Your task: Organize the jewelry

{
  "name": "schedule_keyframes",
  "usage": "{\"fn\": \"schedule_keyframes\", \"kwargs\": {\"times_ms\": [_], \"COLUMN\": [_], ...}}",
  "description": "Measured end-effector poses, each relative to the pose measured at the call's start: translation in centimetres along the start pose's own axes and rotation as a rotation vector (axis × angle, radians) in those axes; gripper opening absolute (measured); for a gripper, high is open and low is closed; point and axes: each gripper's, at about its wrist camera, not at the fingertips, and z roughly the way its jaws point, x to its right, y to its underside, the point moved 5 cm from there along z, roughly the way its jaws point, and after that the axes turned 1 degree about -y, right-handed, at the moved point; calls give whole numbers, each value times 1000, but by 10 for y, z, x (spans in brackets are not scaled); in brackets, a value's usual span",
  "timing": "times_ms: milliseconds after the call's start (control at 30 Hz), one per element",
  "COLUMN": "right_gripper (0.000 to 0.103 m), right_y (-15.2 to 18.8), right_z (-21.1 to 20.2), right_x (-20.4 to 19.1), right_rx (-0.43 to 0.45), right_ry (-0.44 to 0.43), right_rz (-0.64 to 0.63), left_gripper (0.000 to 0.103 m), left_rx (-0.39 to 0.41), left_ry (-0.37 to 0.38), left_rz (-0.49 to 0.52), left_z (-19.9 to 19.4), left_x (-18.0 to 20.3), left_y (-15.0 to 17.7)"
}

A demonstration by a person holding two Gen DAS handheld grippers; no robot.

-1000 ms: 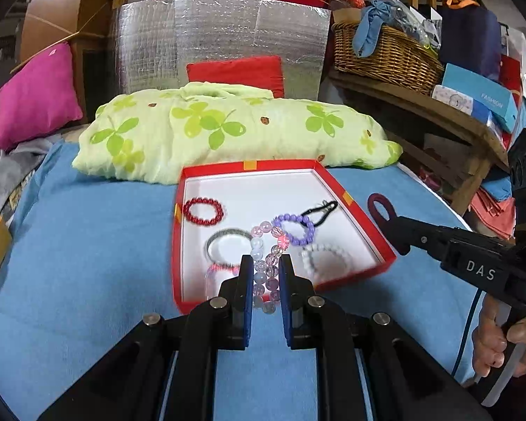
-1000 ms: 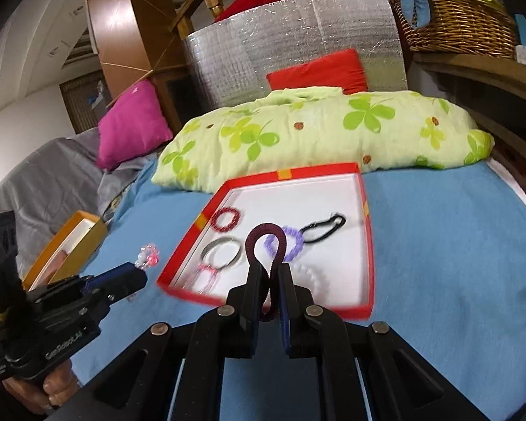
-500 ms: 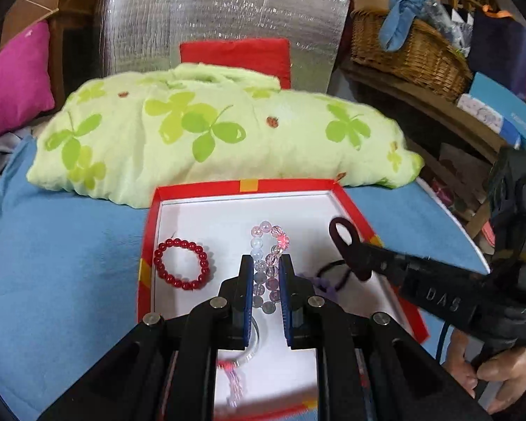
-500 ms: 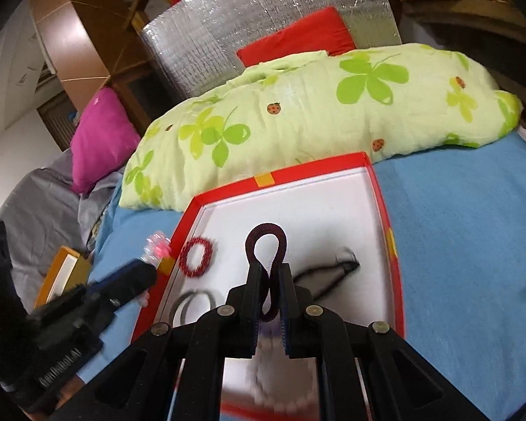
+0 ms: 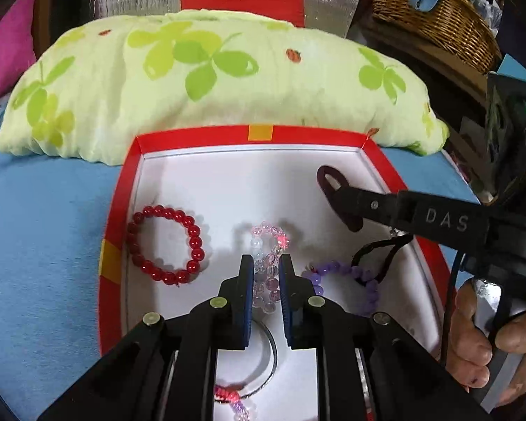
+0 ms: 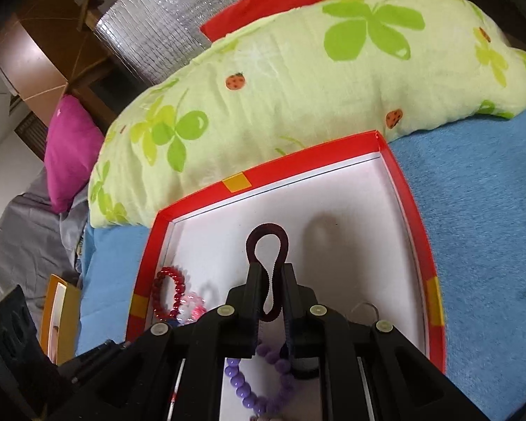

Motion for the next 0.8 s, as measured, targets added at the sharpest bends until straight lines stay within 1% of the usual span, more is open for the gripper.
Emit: {"fn": "schedule_keyframes", "kwargs": {"times_ms": [67, 100, 133, 167, 200, 233, 267, 333, 400, 467, 567, 667, 733, 800], "right_gripper": [16, 22, 31, 34, 40, 44, 44, 44, 44, 44, 44, 44, 44, 44], "right_y": [-2, -3, -3, -3, -4, -4, -5, -7, -8, -5, 9, 27, 36, 46], "right_z": [1, 1, 0, 1, 1, -1, -5, -15, -26, -44, -69, -89, -100, -112], "right_x": [1, 4, 6, 11, 13, 17, 20, 22, 19, 13, 5, 3, -4, -11], "right_rx": [15, 19, 18, 9, 3, 3, 16, 47, 71, 93, 112, 110, 114, 130], "right_ry": [22, 32, 33, 18, 1, -19, -21, -8, -11, -10, -1, -7, 18, 39], "right_rz": [-6, -5, 3, 27, 47, 69, 81, 77, 65, 30, -19, -19, -54, -94], "left_gripper": [15, 17, 20, 30, 35, 35, 36, 41, 55, 62, 65, 69, 70, 73], "left_rx": [-8, -13, -18, -19, -14, -5, -5, -2, 23, 49, 72, 90, 119, 142], "left_ry": [-11, -14, -19, -24, -26, -33, -43, -60, -89, -134, -170, -207, -243, -271], "left_rz": [-2, -4, -10, -17, -20, -17, -12, -7, -6, -14, -51, -79, -90, -81], "left_z": [5, 6, 7, 6, 5, 2, 0, -7, -20, -37, -62, -87, -106, -124], "left_x": [0, 0, -1, -1, -2, -1, -1, -2, -4, -7, -14, -21, -23, -25], "left_y": [1, 0, 0, 0, 0, 0, 1, 1, 2, 5, 13, 25, 35, 46]}}
